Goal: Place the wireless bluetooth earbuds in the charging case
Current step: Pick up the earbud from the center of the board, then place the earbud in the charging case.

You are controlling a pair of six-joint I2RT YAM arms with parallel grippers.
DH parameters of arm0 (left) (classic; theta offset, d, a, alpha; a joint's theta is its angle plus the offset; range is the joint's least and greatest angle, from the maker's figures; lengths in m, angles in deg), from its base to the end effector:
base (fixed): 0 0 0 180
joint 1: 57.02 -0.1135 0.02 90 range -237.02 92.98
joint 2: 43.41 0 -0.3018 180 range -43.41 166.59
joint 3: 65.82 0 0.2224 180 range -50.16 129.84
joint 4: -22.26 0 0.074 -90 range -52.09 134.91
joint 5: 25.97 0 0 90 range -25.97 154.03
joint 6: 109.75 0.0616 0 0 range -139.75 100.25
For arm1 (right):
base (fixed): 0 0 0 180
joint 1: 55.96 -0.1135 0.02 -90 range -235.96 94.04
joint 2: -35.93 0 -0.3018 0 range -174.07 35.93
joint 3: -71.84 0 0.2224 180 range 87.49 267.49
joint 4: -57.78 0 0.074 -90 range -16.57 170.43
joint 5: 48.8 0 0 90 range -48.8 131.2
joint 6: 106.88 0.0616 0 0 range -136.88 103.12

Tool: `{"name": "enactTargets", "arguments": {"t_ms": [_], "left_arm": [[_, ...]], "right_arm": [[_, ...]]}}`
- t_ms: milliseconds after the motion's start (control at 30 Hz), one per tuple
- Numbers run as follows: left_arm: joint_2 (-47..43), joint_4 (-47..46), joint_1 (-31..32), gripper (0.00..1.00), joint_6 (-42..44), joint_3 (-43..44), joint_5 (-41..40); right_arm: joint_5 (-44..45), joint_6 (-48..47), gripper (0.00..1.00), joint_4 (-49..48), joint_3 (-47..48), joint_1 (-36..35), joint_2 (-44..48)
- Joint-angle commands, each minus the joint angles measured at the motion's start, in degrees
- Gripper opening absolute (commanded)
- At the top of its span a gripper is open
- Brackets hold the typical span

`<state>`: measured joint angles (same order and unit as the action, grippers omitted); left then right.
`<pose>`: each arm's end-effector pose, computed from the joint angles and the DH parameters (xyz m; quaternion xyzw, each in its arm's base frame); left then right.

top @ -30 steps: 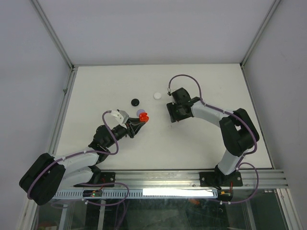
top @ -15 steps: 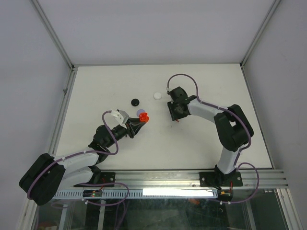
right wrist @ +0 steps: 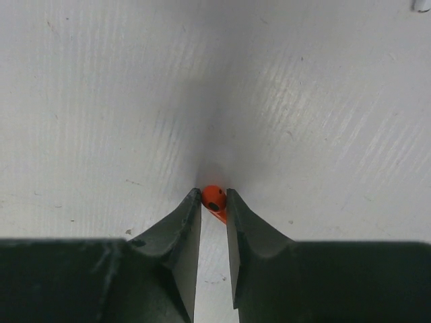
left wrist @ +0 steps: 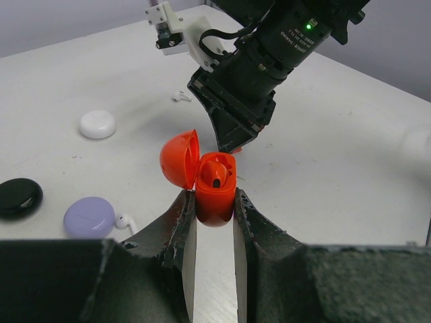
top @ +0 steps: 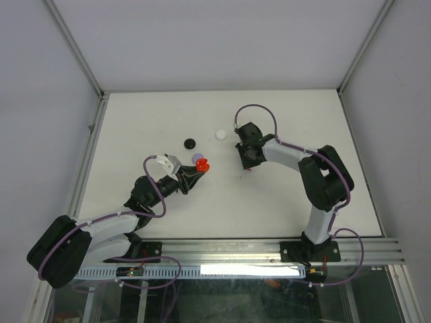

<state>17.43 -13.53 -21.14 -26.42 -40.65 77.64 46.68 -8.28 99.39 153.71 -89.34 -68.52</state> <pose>0.1434 -0.1216 0.2476 0.2580 0.6576 -0.3330 0.6246 0.3035 0.1929 0.1985 -0.1985 0.9532 0.0364 0.2250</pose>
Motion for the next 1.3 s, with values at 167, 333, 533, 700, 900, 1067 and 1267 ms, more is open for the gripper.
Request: {"name": "enactTargets", "arguments": {"t_ms": [167,333,533,700,900,1067,1267], "left_arm": [[-1.07,-9.37,-0.46,0.0,1.9,-1.83,1.27],[-0.92,-15.17,-0.5,0.0,2.91,-4.44,1.86],[1.48,-25.03,-0.5,0.0,4.37,-6.35,3.19],[1.94,-27.66,-0.46,0.0,6.18,-5.87,5.25],[1.31,-28.74,-0.47,0.0,7.81,-4.58,7.77],[1.32,-28.85,-0.47,0.0,7.78,-3.47,10.1],[0.29,-29.96,-0.39,0.0,5.5,-3.03,11.99]], "right_arm": [[-0.62,1.78,0.2,-1.71,0.66,-2.78,6.47],[-2.55,4.18,0.19,-4.86,-1.53,-5.27,14.28],[-4.5,7.94,0.19,-11.4,-5.09,-9.38,24.79],[-4.93,12.06,0.19,-18.87,-10.72,-13.2,34.77],[-6.74,17.05,0.19,-29.87,-17.07,-16.33,44.02],[-9.93,19.0,0.19,-36.83,-18.97,-18.43,46.08],[-10.7,20.05,0.19,-44.75,-21.05,-21.18,45.29]]}}
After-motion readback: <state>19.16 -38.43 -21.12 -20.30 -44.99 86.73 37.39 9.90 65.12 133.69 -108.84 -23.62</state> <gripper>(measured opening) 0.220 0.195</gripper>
